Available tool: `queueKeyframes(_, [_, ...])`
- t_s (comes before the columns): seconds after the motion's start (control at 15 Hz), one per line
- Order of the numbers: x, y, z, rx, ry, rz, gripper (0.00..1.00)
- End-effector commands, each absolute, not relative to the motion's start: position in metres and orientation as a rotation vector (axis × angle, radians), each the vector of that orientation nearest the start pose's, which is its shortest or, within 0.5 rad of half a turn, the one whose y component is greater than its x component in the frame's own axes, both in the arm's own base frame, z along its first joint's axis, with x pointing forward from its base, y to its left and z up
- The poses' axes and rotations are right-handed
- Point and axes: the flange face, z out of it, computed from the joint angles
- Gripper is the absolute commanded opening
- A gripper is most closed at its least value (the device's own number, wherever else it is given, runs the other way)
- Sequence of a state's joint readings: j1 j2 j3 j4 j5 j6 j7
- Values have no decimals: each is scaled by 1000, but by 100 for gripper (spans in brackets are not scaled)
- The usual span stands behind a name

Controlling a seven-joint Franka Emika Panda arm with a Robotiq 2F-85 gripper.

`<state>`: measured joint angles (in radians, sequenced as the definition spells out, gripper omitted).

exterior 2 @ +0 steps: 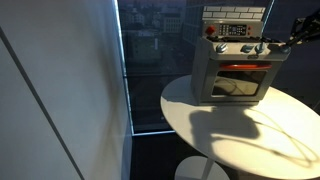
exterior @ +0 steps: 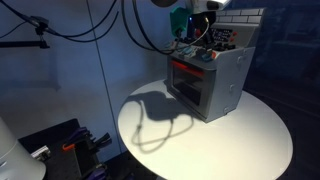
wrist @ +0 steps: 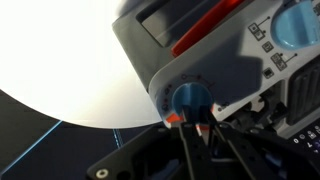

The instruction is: Turn the far right stove knob clockwise once

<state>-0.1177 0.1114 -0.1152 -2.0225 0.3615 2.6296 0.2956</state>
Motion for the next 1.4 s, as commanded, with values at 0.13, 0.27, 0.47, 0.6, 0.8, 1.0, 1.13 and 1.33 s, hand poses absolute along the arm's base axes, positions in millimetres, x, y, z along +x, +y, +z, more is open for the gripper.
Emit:
queueKeyframes(0.13, [588, -152, 467, -2507, 1144, -711, 10])
queueKeyframes(0.27, [587, -152, 468, -2515, 1140, -707, 39])
queueKeyframes(0.47, [584, -153, 477, -2521, 1129, -718, 62])
queueKeyframes(0.6, [581, -154, 483, -2527, 1118, -719, 77])
queueKeyframes(0.8, [576, -154, 490, -2548, 1099, -698, 99])
queueKeyframes(1.0, [569, -154, 494, -2590, 1079, -640, 100])
queueKeyframes(1.13, [563, -153, 496, -2637, 1046, -555, 100])
queueKeyframes(1.33, [552, -152, 497, -2712, 1019, -405, 100])
